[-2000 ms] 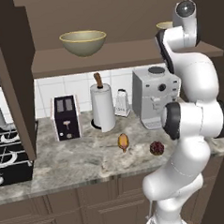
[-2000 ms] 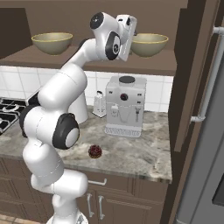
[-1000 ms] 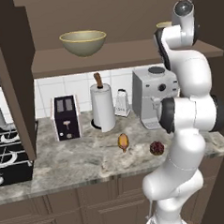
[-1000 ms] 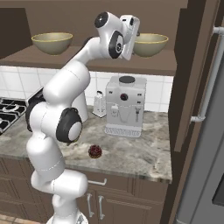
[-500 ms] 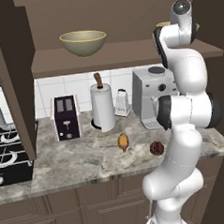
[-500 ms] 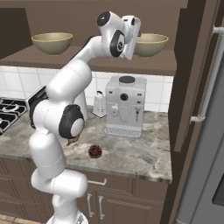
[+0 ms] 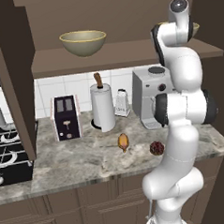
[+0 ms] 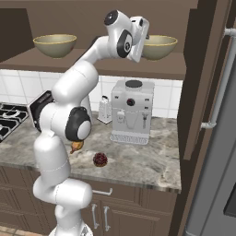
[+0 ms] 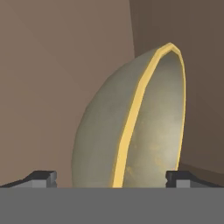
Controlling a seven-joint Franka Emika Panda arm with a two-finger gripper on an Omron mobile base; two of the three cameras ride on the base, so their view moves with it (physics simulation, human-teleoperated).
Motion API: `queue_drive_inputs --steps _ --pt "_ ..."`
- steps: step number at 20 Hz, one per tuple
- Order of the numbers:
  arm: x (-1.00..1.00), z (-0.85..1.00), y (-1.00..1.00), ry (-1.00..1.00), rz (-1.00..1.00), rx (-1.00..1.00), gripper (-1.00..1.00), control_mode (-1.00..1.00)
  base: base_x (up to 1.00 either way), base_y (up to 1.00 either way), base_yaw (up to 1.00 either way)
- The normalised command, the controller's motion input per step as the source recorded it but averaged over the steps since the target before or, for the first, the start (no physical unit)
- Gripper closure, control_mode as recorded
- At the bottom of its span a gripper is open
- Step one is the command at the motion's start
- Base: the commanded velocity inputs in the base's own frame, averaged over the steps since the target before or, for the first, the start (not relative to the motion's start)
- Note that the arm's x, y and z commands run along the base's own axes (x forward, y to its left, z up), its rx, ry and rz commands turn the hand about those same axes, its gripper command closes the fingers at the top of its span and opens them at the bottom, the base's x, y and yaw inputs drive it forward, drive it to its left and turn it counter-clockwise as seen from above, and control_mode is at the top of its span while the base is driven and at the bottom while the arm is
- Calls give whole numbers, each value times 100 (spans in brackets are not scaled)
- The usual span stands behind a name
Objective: Pick both bowls and place them on the counter. Then place the chicken drumstick in one bowl and place the cake in the other bowl.
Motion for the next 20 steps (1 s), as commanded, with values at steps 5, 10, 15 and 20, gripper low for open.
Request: queue_drive_inputs --steps 5,10,15,20 --pt "4 -24 -3 4 0 0 100 -100 0 0 0" --pt "0 -22 0 3 0 0 100 -100 0 0 0" --pt "0 -16 0 0 0 2 100 -100 0 0 0" --pt "-14 -6 0 -8 0 0 100 -100 0 0 0"
